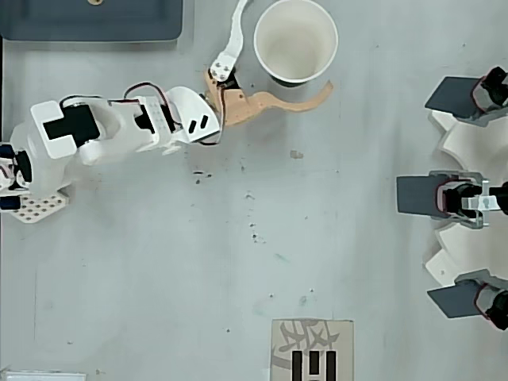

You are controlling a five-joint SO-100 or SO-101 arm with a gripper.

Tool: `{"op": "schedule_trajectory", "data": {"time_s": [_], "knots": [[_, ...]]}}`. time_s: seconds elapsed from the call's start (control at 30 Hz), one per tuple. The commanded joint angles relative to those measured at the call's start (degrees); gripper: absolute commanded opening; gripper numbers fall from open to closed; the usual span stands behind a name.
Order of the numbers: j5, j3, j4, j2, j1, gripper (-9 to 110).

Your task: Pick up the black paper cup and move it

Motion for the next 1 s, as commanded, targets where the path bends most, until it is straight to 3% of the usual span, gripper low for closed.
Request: {"op": "schedule_trajectory", "data": {"time_s": [0.0,0.97], "knots": [[-0.26,-2.64,0.09,0.62,-0.7,37],[0.26,-3.96,0.09,0.35,-0.7,13]]}}
